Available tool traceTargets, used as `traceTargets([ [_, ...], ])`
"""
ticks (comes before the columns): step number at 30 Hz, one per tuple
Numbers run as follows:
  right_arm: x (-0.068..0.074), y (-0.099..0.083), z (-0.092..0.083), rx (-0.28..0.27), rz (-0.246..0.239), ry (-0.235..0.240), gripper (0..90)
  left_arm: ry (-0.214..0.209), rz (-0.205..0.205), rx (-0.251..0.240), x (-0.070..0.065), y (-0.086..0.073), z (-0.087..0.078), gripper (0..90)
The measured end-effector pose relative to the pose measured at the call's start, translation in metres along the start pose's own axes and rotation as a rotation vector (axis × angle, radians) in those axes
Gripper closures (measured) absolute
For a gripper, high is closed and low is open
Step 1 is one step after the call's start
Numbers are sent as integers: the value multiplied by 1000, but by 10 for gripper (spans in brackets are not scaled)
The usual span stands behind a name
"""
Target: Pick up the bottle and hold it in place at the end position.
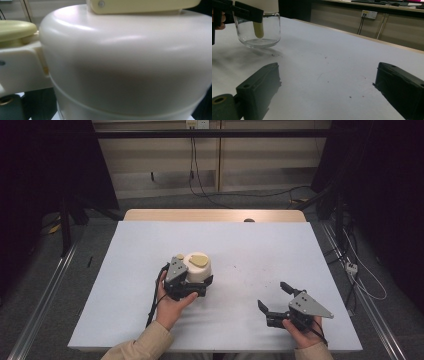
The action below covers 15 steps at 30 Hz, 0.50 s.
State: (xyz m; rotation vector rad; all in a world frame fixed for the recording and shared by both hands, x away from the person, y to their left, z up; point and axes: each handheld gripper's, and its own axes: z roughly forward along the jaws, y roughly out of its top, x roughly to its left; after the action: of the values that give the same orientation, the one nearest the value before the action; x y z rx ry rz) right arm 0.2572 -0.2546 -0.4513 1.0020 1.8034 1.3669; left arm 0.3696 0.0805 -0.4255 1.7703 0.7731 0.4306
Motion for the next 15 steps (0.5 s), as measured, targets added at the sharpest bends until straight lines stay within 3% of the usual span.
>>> traceTargets([
  [15,0,0,0,1,-1,4,49,-11,-2,8,-1,4,10,50],
])
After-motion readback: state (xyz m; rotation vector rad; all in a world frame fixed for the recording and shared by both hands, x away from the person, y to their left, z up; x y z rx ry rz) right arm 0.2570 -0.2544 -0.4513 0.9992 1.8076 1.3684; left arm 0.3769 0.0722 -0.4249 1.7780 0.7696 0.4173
